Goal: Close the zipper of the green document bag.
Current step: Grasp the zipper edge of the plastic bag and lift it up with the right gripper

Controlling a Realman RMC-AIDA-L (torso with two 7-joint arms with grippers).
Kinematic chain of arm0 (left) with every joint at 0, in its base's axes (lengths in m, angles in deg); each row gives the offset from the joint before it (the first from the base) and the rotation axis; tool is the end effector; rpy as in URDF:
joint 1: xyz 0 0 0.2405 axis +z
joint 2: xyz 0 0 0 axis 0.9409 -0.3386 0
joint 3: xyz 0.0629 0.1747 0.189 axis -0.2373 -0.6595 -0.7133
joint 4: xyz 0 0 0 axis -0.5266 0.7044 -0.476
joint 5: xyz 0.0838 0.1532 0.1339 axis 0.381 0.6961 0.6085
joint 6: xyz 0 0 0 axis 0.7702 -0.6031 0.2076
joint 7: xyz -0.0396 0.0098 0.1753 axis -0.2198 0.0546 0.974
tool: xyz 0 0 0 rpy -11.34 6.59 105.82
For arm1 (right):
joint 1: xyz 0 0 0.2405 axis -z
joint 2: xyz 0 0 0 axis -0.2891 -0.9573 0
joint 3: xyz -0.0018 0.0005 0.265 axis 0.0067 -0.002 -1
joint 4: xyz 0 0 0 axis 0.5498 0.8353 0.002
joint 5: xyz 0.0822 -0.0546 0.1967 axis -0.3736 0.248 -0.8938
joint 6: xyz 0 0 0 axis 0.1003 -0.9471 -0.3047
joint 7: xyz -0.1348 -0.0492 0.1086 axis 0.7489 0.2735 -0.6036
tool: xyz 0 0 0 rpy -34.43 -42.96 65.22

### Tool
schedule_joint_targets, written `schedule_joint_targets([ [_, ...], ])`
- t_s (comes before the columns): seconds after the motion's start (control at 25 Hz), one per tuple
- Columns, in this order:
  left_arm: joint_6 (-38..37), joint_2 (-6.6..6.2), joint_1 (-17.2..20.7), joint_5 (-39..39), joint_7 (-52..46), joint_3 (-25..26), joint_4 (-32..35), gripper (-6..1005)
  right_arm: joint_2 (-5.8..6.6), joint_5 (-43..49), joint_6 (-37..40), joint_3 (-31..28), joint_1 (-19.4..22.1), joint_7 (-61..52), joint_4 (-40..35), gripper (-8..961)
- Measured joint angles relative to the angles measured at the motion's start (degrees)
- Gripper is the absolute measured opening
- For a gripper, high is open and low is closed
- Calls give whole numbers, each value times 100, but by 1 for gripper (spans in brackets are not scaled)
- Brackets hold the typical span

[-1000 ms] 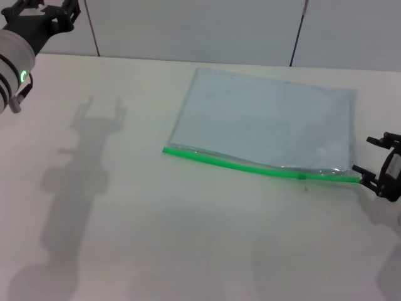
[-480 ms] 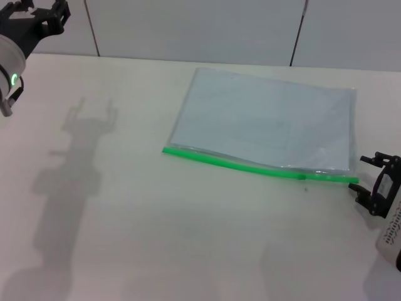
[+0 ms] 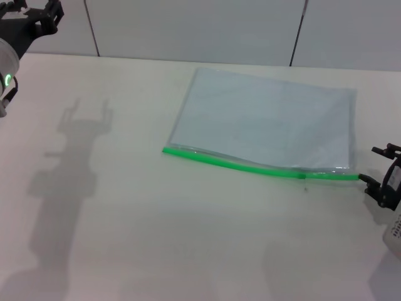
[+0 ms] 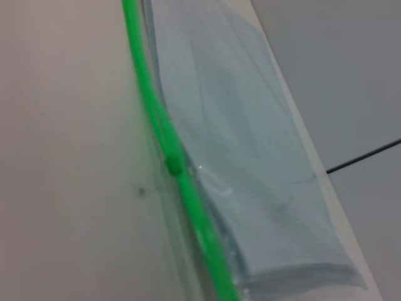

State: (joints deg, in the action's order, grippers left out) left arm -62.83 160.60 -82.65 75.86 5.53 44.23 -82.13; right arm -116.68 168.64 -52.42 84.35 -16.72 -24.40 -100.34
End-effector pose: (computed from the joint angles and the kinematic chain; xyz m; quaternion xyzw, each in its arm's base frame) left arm -0.2576 0.4461 0.0688 -0.6628 -0.3198 -0.2443 0.6314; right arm 0.3170 0.3489 -0.0431 -0.8817 -0.0874 -0.1692 0.4317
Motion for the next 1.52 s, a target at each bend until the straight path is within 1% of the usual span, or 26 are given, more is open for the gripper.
schedule_joint_targets([
  [0.64,-21,0,-10,-9,0,0,0,599,-8,101,-228,44,18,-1,145,547],
  [1.16,-7,10,-43,-29,0,0,0,600,-17,33,-240,508,-79,-86,141,544],
  [1.52,-7,9,-85,-36,-5,-3,0,599,-11,14,-634,870,-205,-230,146,542],
])
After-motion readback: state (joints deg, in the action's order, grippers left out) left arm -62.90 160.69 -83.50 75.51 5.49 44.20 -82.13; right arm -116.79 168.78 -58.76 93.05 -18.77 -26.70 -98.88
